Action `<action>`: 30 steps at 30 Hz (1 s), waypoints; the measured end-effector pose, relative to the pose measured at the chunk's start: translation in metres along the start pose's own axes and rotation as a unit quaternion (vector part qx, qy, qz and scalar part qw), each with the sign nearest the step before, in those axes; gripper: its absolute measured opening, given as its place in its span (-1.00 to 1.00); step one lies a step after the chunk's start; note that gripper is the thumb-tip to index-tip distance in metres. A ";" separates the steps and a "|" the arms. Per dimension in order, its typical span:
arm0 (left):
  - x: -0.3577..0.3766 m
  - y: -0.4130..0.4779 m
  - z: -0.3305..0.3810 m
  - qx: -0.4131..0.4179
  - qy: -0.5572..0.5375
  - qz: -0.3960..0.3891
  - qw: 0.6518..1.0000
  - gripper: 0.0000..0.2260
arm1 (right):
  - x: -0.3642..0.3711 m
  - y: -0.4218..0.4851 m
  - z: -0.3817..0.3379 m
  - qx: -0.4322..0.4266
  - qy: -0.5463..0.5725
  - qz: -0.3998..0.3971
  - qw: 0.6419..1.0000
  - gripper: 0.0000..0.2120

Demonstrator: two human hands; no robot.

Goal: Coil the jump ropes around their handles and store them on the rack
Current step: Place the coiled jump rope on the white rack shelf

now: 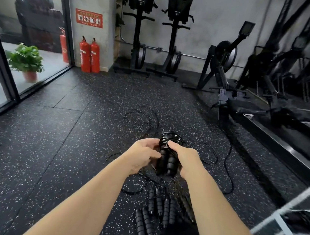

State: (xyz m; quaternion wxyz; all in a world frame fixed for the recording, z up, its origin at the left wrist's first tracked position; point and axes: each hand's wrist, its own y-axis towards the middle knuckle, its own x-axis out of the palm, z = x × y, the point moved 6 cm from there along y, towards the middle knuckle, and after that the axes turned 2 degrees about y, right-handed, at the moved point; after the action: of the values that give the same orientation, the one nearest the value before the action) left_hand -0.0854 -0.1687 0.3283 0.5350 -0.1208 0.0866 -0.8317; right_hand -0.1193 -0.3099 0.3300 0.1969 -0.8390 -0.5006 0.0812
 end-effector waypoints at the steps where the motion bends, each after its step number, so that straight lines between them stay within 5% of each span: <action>1: 0.009 -0.003 0.003 0.006 0.005 -0.005 1.000 -0.61 | -0.011 -0.008 -0.005 -0.004 0.002 0.013 1.000 -0.67; 6: 0.070 -0.021 0.017 0.032 0.063 -0.044 0.997 -0.53 | -0.066 -0.044 -0.021 -0.013 0.015 0.059 0.998 -0.60; 13: 0.154 -0.053 0.014 0.016 0.100 -0.083 0.991 -0.70 | -0.152 -0.084 -0.019 -0.016 0.036 0.141 0.989 -0.53; 19: 0.225 -0.061 -0.007 0.011 0.109 -0.109 0.988 -0.44 | -0.223 -0.096 -0.003 -0.017 0.079 0.206 0.975 -0.46; 22: 0.258 -0.057 -0.022 0.005 0.125 -0.116 0.985 -0.43 | -0.256 -0.095 0.008 -0.007 0.106 0.249 0.963 -0.29; 30: 0.349 -0.044 -0.052 -0.015 0.156 -0.191 0.969 -0.41 | -0.346 -0.083 0.039 0.010 0.197 0.344 0.918 -0.35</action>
State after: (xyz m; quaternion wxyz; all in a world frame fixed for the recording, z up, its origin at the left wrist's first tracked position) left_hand -0.2781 -0.4679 0.3288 0.3445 -0.0123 0.1569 -0.9255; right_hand -0.3674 -0.5669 0.3081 0.2599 -0.9565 -0.1316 -0.0175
